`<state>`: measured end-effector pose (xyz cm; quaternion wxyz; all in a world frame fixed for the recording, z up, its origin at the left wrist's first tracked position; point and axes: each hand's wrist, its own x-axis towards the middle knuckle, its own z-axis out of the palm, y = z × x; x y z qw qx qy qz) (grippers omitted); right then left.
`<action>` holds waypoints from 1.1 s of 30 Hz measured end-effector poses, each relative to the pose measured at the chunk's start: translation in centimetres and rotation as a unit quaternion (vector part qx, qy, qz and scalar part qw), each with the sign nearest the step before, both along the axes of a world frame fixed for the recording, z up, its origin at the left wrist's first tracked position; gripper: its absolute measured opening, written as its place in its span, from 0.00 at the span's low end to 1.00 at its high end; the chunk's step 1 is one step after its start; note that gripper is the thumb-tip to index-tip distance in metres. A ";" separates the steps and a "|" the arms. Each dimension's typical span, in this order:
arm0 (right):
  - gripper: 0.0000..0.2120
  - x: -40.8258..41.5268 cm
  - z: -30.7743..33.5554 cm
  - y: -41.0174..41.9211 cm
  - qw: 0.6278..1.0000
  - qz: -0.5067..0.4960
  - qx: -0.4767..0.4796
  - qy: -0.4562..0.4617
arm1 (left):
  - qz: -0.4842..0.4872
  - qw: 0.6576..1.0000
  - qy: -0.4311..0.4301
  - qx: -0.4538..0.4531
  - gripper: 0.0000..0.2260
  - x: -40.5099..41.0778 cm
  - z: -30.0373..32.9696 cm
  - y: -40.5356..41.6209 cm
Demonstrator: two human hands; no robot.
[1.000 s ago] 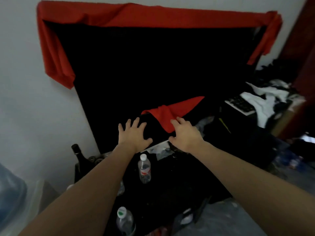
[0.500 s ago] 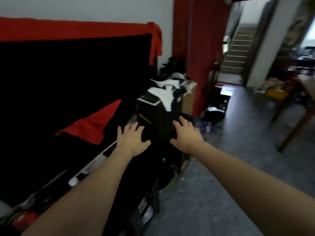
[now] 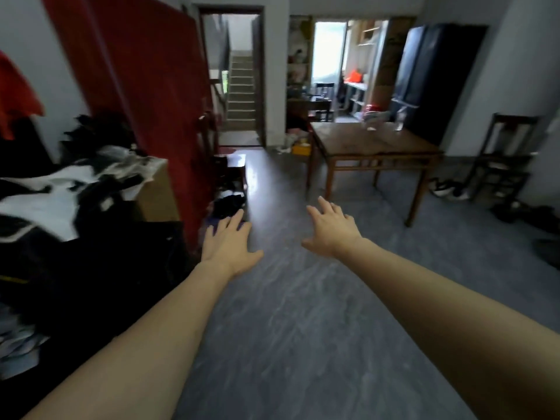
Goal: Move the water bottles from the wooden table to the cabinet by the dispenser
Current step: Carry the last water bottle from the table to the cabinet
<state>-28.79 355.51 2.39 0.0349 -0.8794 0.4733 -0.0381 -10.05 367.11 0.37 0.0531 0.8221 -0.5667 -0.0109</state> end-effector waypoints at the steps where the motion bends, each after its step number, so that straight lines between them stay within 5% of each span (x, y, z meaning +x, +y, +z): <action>1: 0.39 -2.2 -0.2 -1.1 1.000 -0.021 0.003 -0.003 | -0.014 1.000 0.004 -0.005 0.33 -2.0 -0.1 -1.9; 15: 0.40 -22.3 0.1 -9.9 0.958 -0.283 0.036 -0.032 | -0.207 0.978 -0.015 -0.031 0.34 -18.8 1.7 -17.9; 33: 0.41 -29.2 -0.6 -21.8 0.933 -0.359 0.032 0.010 | -0.333 0.943 -0.010 0.025 0.32 -26.2 1.2 -34.7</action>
